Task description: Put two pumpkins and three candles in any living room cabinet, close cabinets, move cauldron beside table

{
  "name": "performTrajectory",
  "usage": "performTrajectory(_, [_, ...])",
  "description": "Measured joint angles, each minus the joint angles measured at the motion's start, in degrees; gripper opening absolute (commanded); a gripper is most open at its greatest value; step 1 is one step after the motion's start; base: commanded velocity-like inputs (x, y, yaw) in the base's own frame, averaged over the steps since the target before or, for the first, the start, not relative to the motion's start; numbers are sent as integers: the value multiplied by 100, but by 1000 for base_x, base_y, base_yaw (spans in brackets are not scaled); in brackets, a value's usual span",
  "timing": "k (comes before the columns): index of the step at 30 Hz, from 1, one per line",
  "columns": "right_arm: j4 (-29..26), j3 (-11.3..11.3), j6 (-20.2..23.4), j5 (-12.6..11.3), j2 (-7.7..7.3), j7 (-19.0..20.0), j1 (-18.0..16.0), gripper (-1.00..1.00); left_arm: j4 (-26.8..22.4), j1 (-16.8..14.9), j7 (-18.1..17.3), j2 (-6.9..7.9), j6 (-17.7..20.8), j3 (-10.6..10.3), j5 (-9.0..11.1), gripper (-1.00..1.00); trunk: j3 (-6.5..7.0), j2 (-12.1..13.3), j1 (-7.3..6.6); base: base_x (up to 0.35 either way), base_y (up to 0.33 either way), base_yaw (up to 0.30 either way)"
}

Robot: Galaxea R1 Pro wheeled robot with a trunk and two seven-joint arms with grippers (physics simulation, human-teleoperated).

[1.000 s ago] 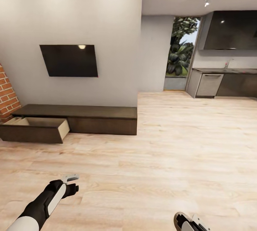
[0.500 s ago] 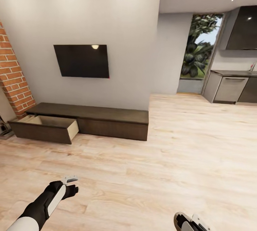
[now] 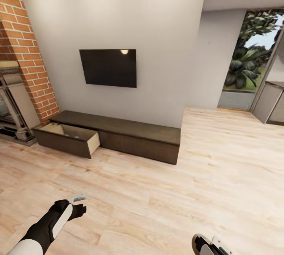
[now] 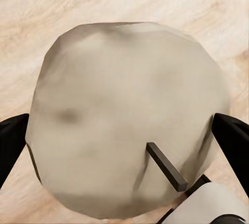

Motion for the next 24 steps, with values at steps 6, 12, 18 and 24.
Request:
performTrajectory(6, [0,1,-3,8,0,0,0,-100,0,0,0,0,0,3,-6,100,0,0,0,315,-163,292])
performTrajectory(12, [0,1,-1,9,1,0,0,-100,0,0,0,1,0,7,-9,100,0,0,0,295,-174,292])
performTrajectory(18, [0,1,2,9,2,-1,0,-100,0,0,2,0,0,8,-9,100,0,0,0,295,-138,292])
performTrajectory(24, [0,2,0,7,6,-3,0,-100,0,0,8,0,-7,8,-8,100,0,0,0,310,-30,292])
